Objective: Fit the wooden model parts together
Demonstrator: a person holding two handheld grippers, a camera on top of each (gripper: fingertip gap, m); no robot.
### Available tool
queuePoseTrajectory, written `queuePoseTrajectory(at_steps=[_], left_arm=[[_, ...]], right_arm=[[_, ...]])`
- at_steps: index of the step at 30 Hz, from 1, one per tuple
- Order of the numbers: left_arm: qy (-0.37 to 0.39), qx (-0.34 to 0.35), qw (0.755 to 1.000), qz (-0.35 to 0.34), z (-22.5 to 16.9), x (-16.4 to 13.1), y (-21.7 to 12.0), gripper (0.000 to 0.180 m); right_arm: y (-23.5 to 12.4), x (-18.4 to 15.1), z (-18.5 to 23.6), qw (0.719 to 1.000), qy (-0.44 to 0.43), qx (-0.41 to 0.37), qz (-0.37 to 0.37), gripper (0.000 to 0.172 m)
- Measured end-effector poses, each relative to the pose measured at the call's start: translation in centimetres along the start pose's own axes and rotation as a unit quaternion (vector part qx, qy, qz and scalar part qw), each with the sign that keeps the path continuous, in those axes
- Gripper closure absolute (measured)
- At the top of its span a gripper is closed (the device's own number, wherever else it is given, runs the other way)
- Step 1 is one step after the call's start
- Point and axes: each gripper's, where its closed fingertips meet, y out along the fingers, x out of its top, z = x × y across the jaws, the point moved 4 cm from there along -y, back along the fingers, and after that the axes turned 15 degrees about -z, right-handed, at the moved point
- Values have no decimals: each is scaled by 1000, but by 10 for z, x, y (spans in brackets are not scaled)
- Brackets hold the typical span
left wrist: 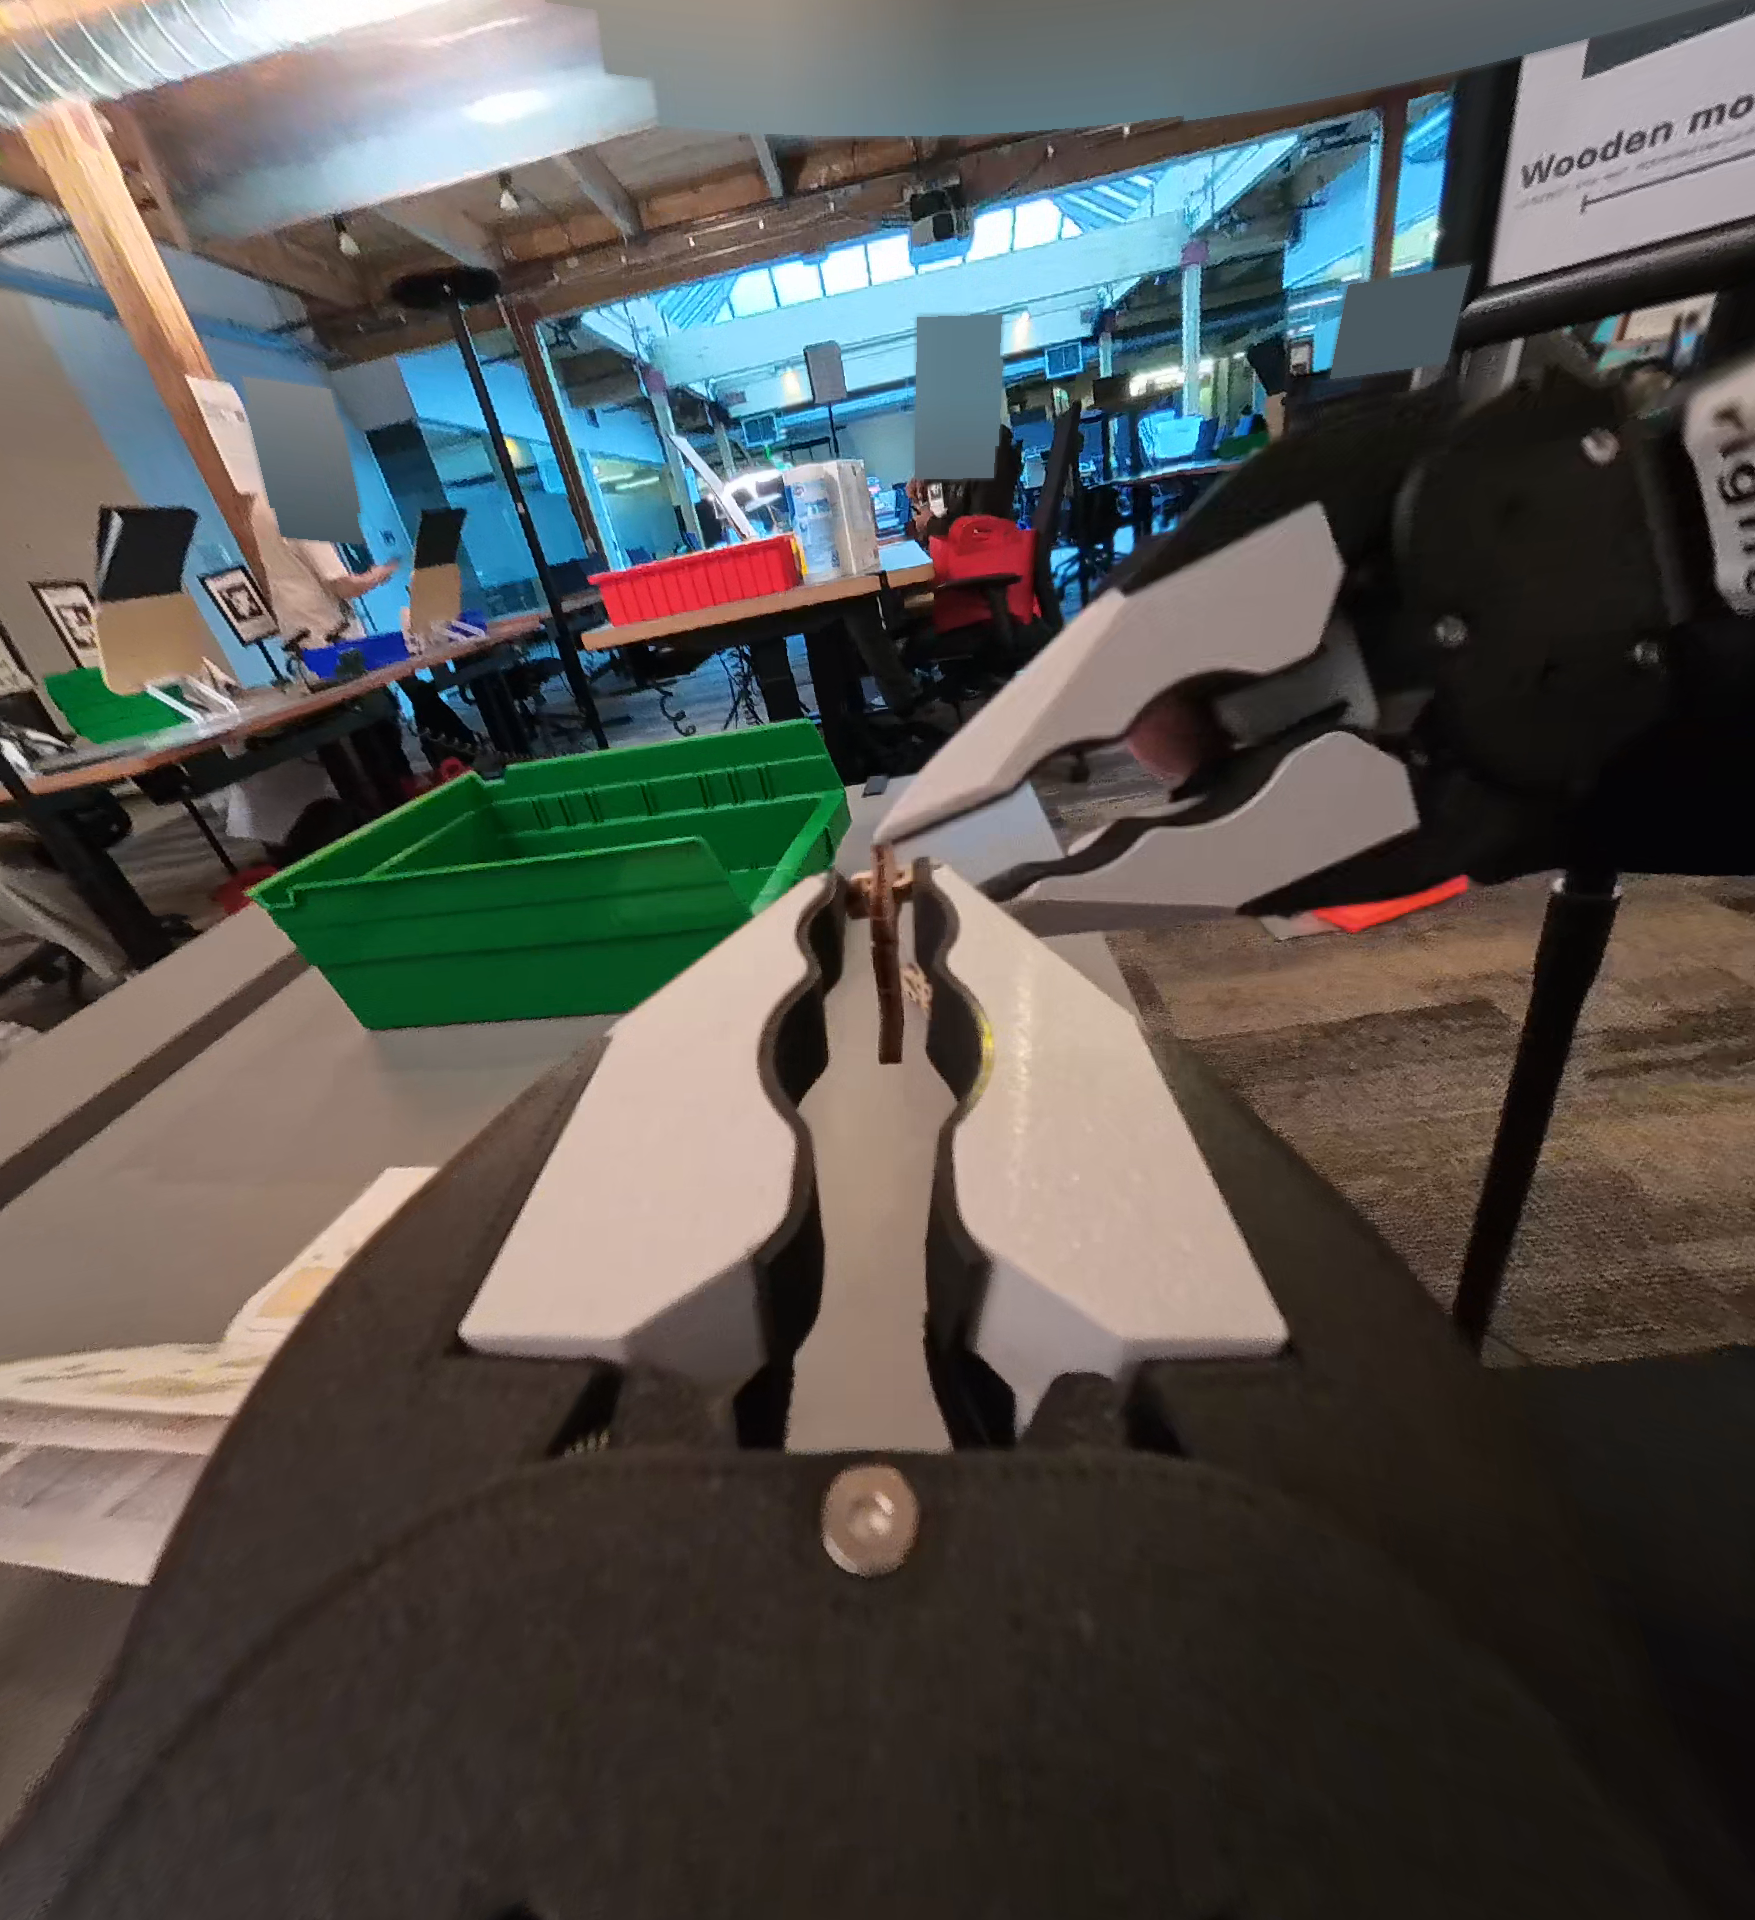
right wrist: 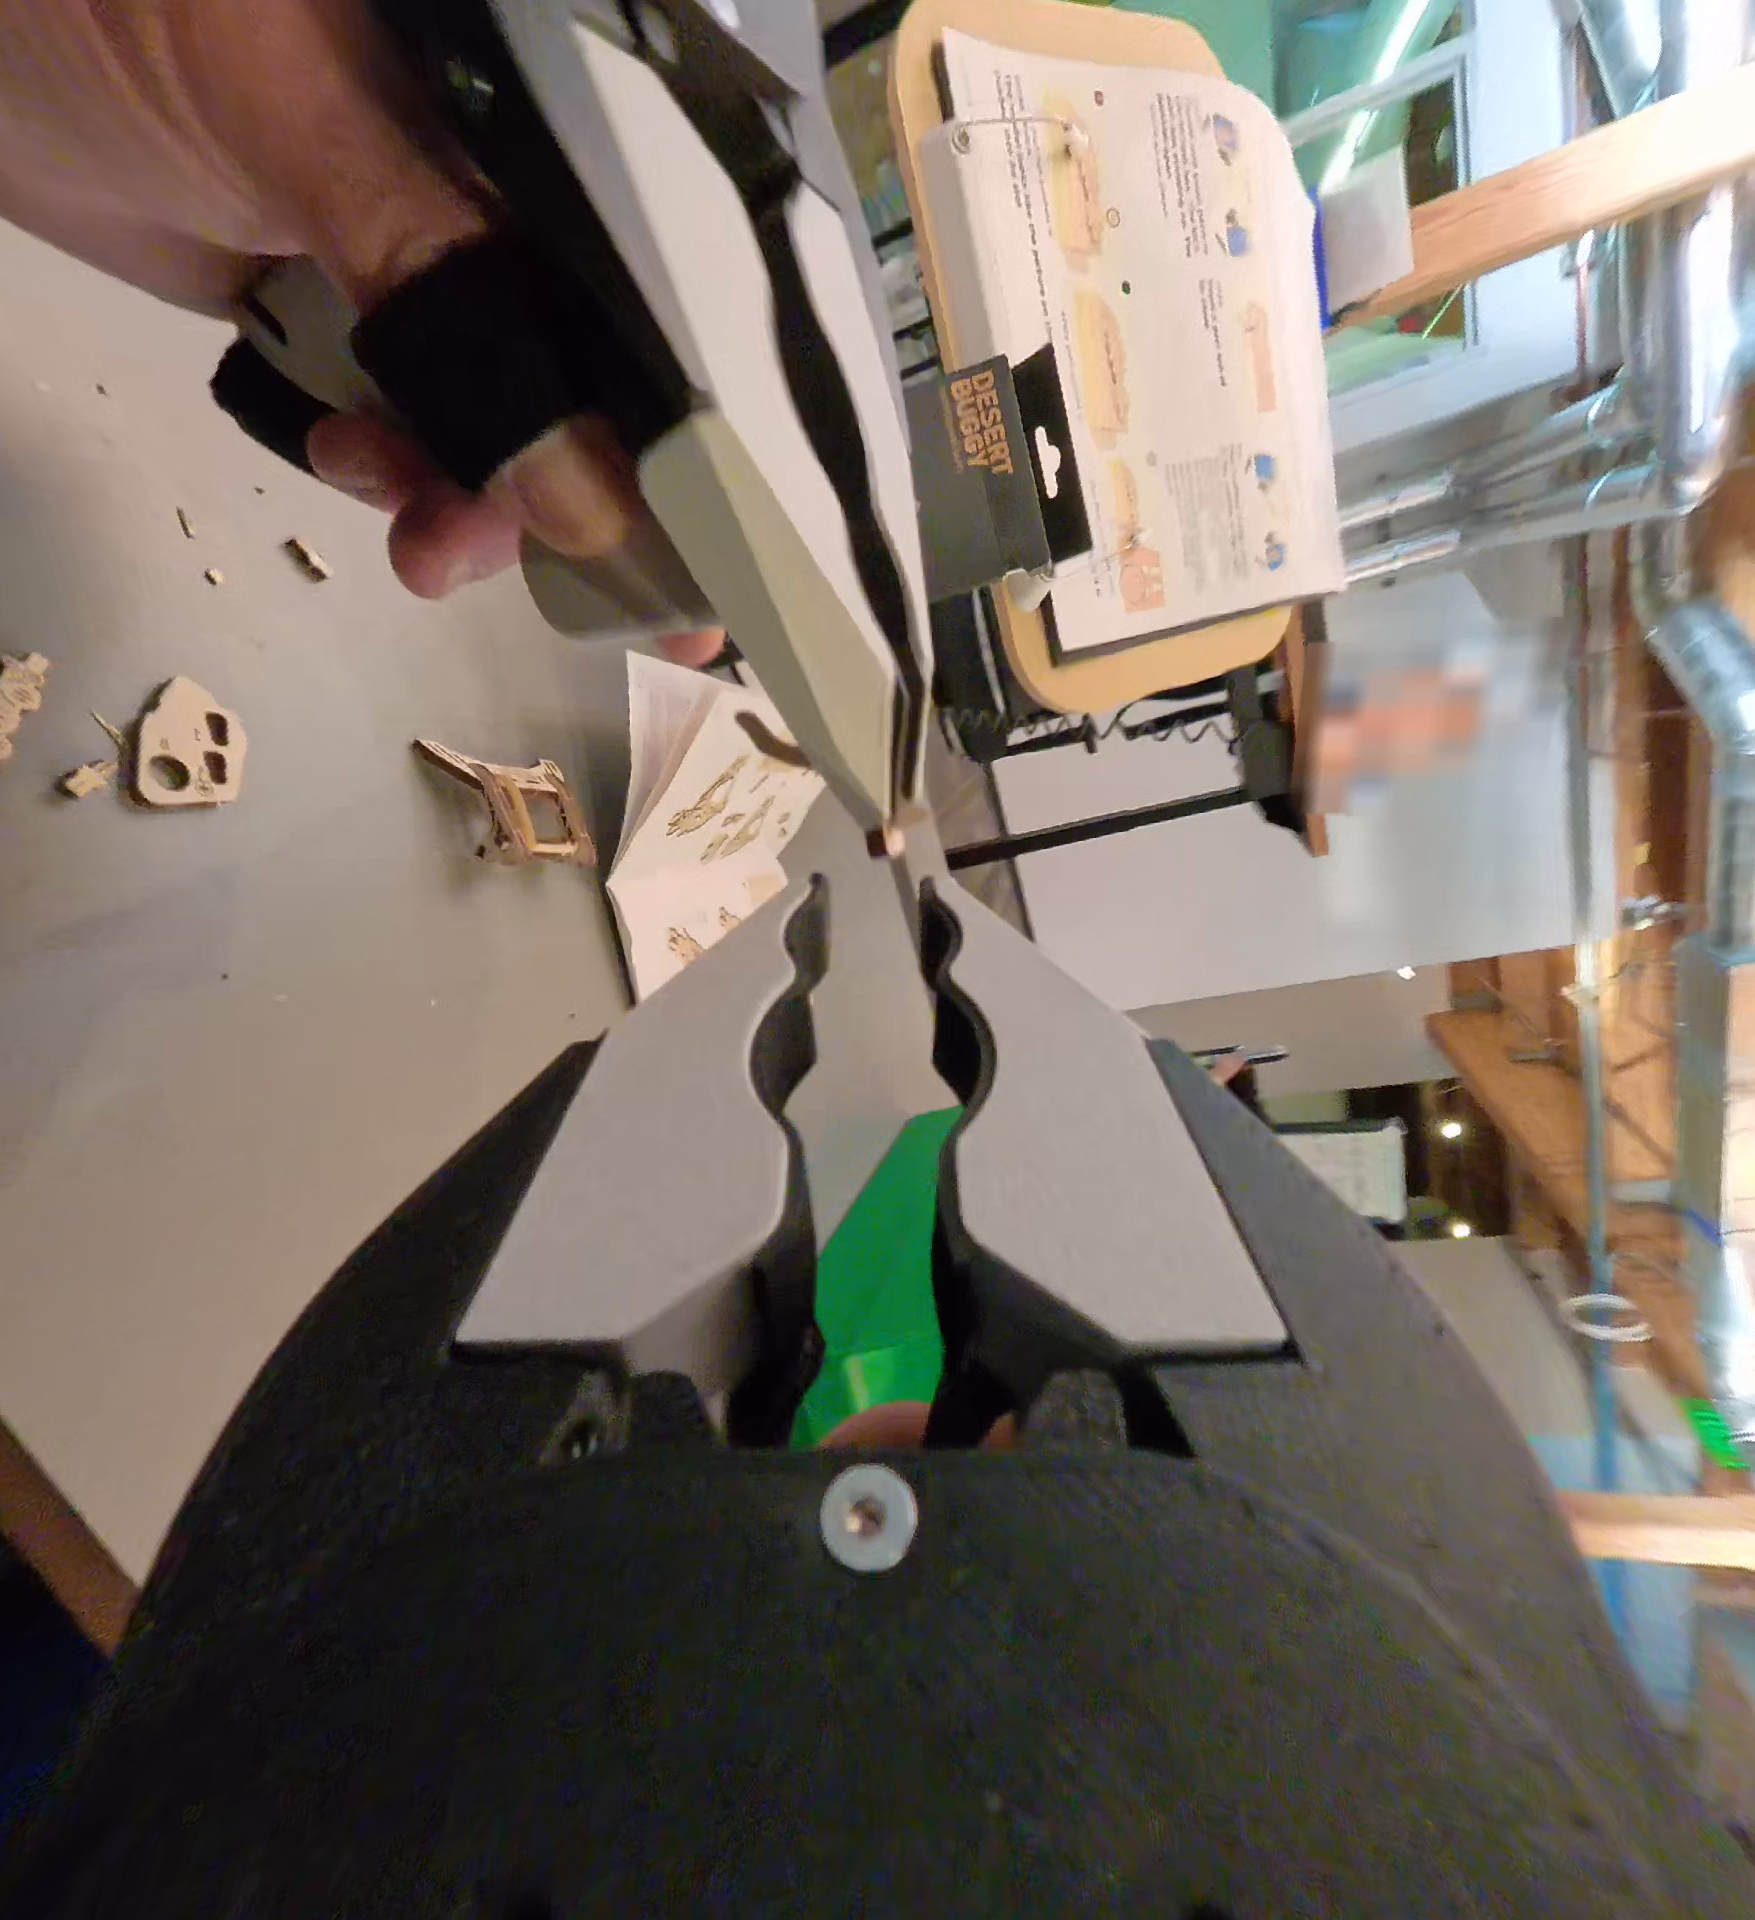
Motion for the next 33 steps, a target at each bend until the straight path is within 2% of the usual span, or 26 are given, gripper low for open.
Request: queuePoseTrajectory(at_steps=[2, 4, 8, 11, 14, 22, 24, 28, 33], left_arm=[[19, -3, 1000, -11, -1, 6, -1, 169], [29, -23, 999, -25, -7, 11, -2, 169], [40, -52, 997, -48, -15, 20, -2, 169], [37, -76, 995, -56, -22, 23, -2, 169], [32, -84, 994, -63, -24, 24, -2, 169], [21, -115, 990, -77, -33, 31, -3, 169], [18, -121, 989, -82, -35, 33, -3, 169], [16, -127, 988, -85, -37, 34, -3, 169], [15, -119, 990, -79, -34, 34, -2, 164]], right_arm=[[-4, -3, -5, 999, 44, 3, -4, 156], [-9, 0, -9, 988, 150, 17, -42, 153], [-15, 10, -16, 943, 302, 70, -122, 151], [-20, 18, -20, 908, 366, 101, -177, 154], [-21, 20, -19, 896, 382, 120, -190, 158], [-26, 25, -18, 854, 441, 161, -225, 155], [-28, 25, -19, 843, 454, 168, -235, 161], [-30, 26, -19, 842, 453, 172, -238, 161], [-30, 26, -19, 859, 427, 165, -229, 162]])
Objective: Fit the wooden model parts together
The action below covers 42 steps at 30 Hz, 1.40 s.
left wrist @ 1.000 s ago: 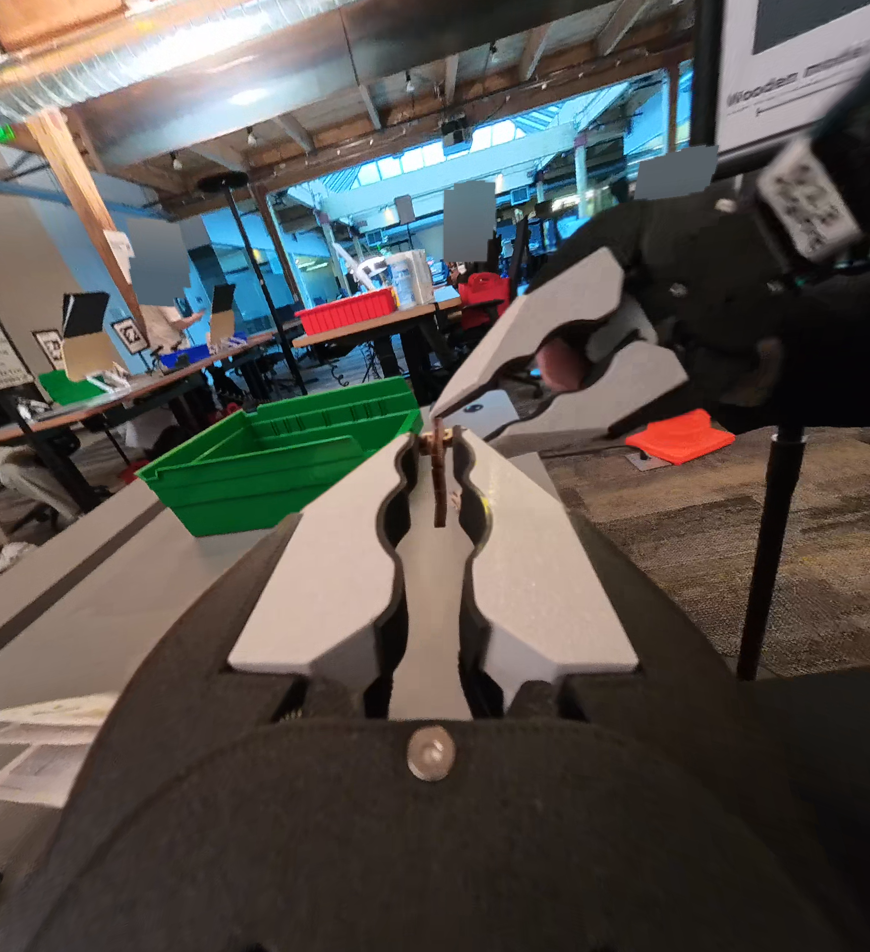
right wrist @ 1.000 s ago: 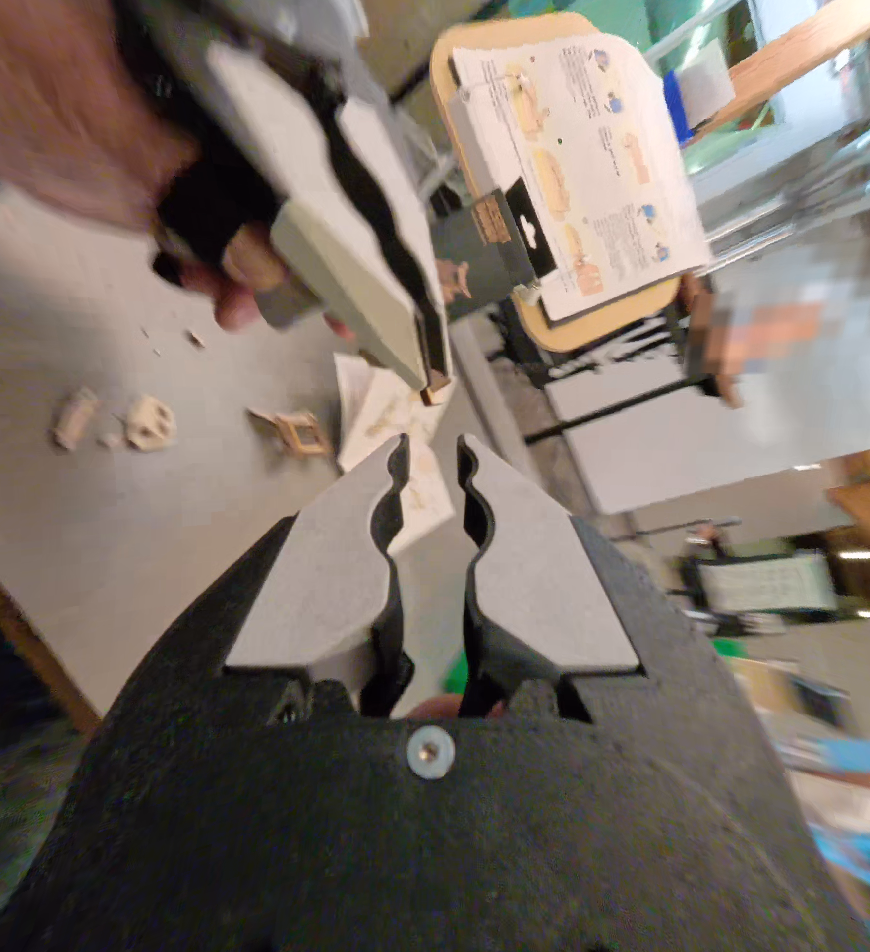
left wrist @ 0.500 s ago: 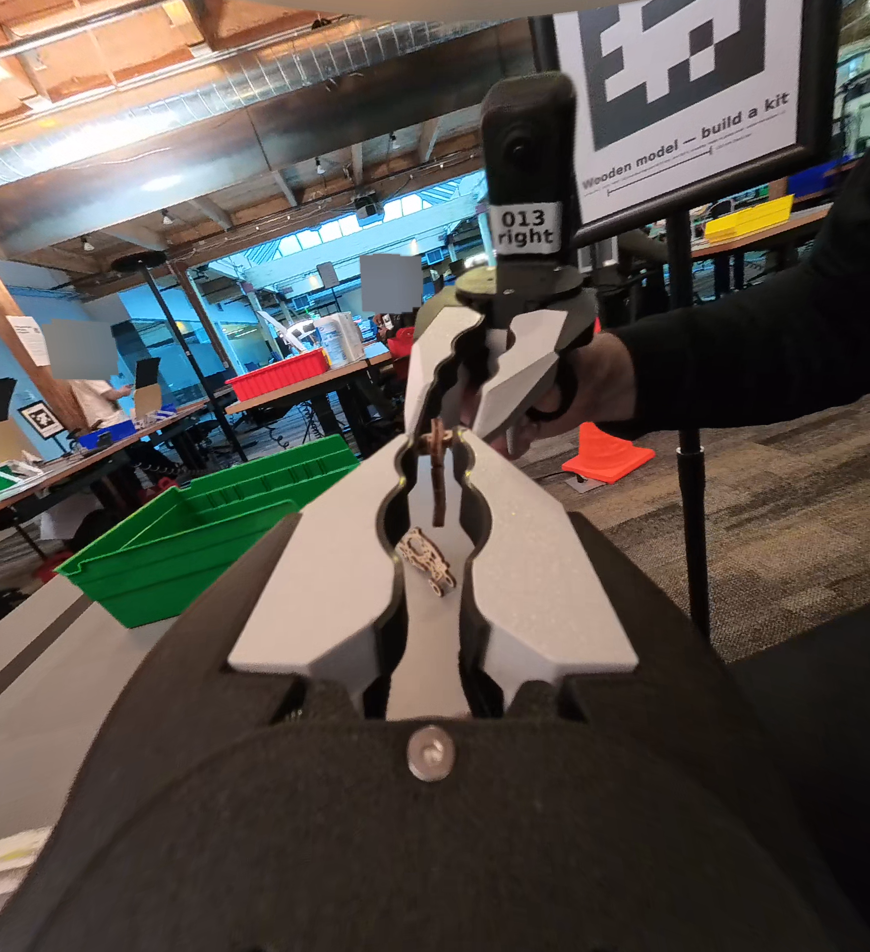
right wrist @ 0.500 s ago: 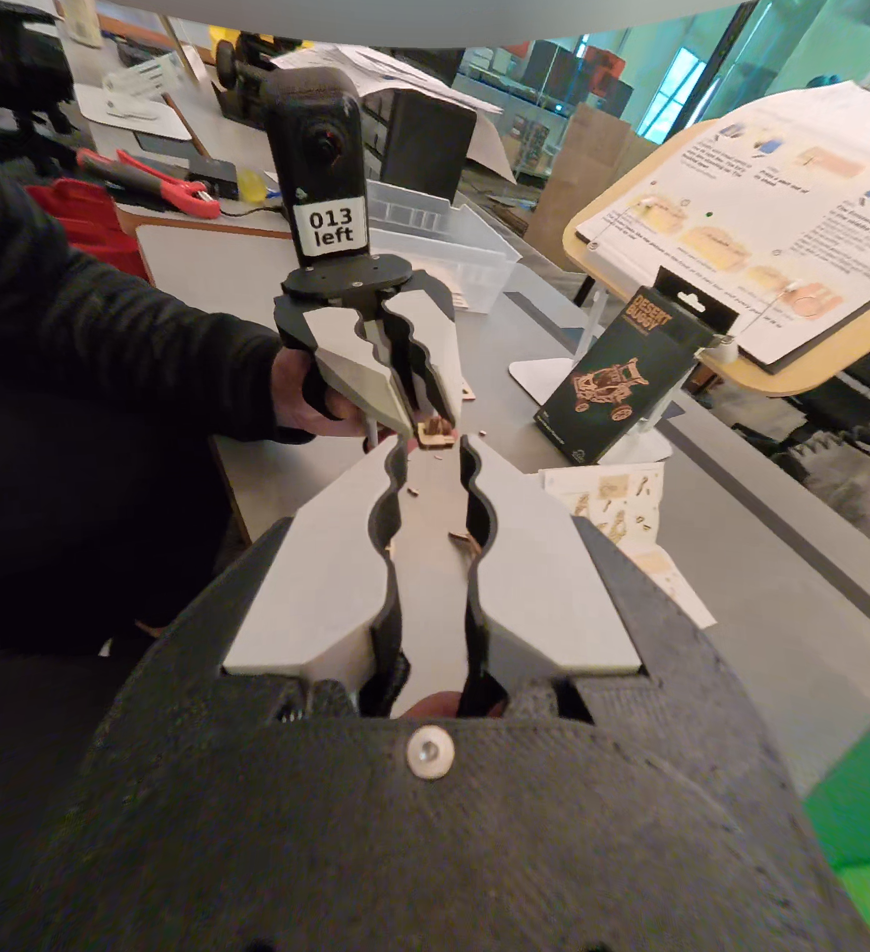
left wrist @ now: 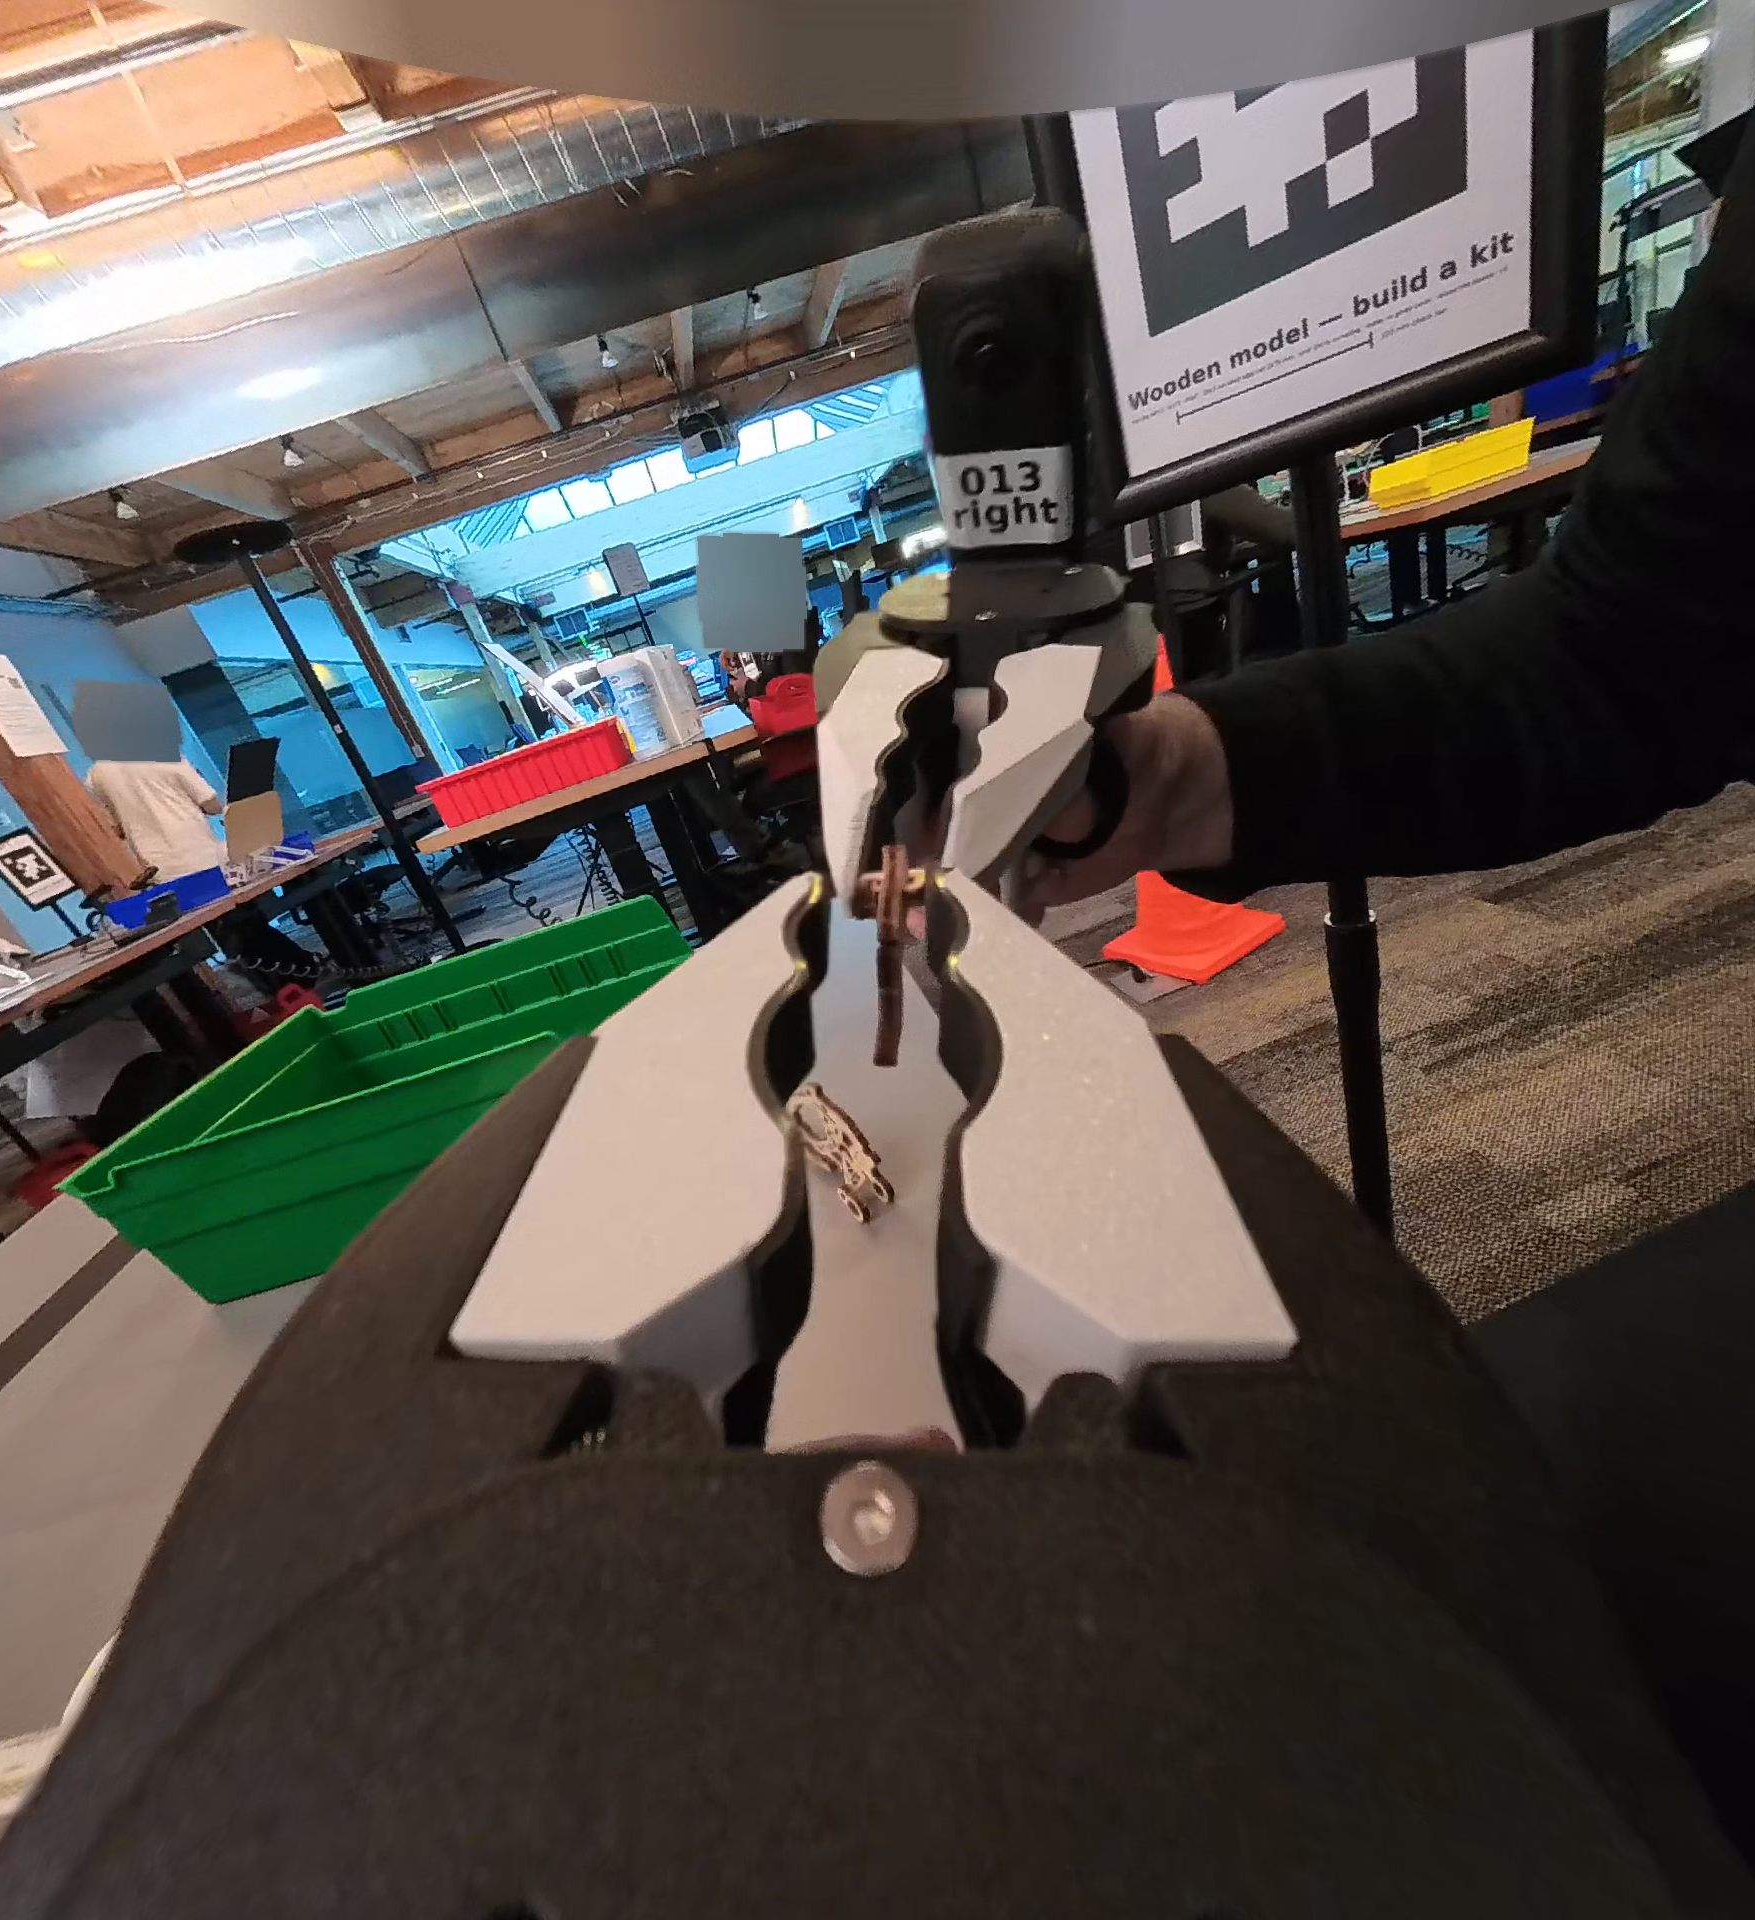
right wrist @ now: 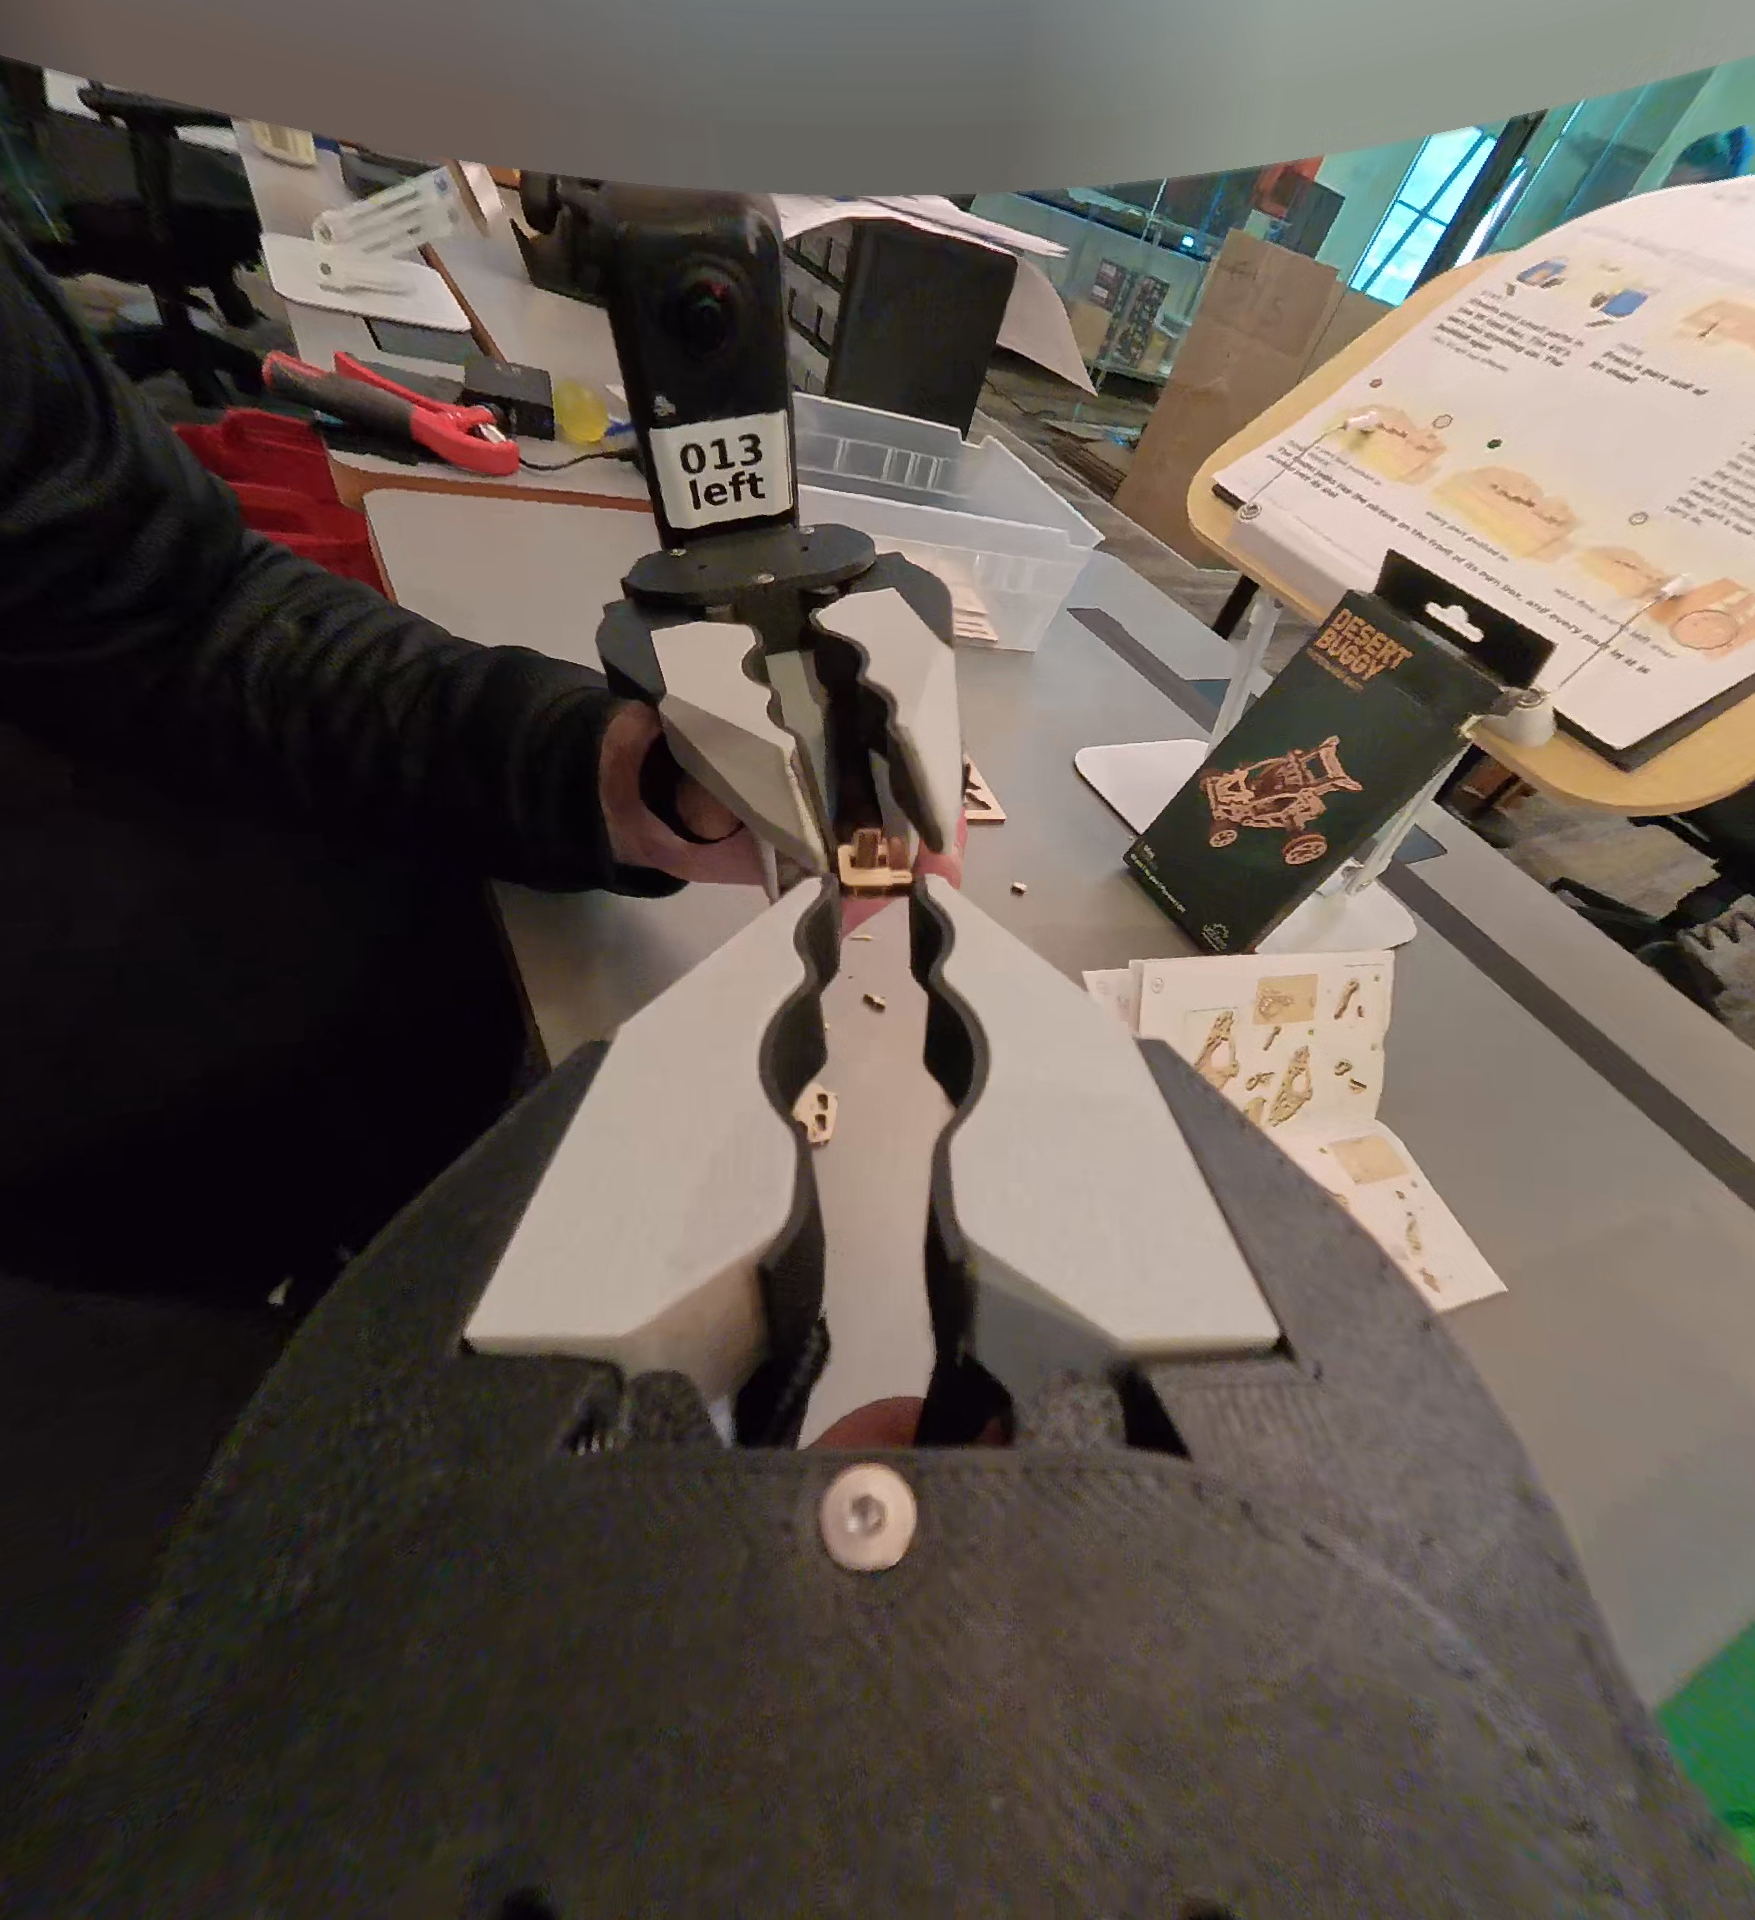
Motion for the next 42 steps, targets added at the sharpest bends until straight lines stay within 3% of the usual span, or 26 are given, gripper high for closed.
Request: queuePoseTrajectory(at_steps=[15, 24, 42], left_arm=[[94, 2, 994, 59, -4, 0, 1, 169], [22, -44, 996, 79, -5, 0, -1, 169], [50, -85, 989, 112, -18, 1, -1, 170]], right_arm=[[-1, -2, 0, 999, -39, -10, 24, 162], [0, -3, 5, 997, -67, 20, 42, 162], [-1, -4, 16, 995, -48, 67, 49, 162]])
